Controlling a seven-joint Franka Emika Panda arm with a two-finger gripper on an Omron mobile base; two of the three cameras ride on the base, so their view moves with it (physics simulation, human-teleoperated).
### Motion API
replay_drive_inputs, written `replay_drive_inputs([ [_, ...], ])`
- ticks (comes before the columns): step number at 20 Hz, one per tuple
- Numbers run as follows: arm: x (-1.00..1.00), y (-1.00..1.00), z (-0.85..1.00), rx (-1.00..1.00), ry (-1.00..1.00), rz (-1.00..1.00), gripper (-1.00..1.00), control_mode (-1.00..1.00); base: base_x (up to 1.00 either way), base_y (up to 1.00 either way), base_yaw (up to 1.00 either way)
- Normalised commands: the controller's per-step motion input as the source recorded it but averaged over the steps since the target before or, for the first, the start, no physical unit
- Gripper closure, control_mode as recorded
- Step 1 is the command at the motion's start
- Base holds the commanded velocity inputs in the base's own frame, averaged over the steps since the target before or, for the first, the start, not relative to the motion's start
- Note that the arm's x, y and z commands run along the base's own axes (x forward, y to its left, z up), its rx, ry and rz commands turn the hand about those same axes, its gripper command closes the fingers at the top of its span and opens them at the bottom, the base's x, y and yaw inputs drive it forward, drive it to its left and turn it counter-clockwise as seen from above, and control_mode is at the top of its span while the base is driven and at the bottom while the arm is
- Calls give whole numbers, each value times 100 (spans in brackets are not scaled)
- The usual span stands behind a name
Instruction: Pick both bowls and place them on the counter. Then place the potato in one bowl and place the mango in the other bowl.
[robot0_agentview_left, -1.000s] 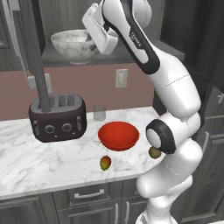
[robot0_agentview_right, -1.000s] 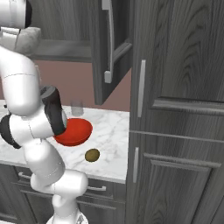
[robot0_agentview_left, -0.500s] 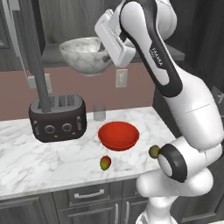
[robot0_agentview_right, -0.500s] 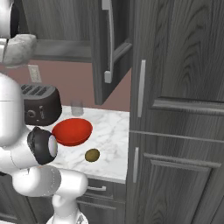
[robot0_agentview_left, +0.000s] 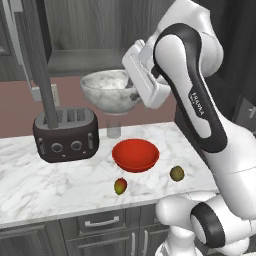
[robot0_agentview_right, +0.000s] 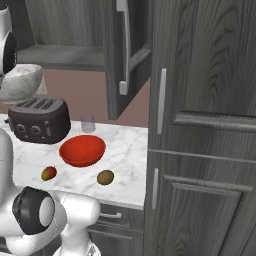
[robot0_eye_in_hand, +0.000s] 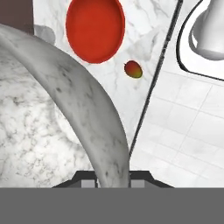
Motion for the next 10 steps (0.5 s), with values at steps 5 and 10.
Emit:
replay_drive_inputs([
  [5, -24, -3, -79, 0, 24, -7, 100, -100, 0, 0, 0],
  [10, 1, 2, -90, 5, 28, -3, 100, -100, 0, 0, 0],
])
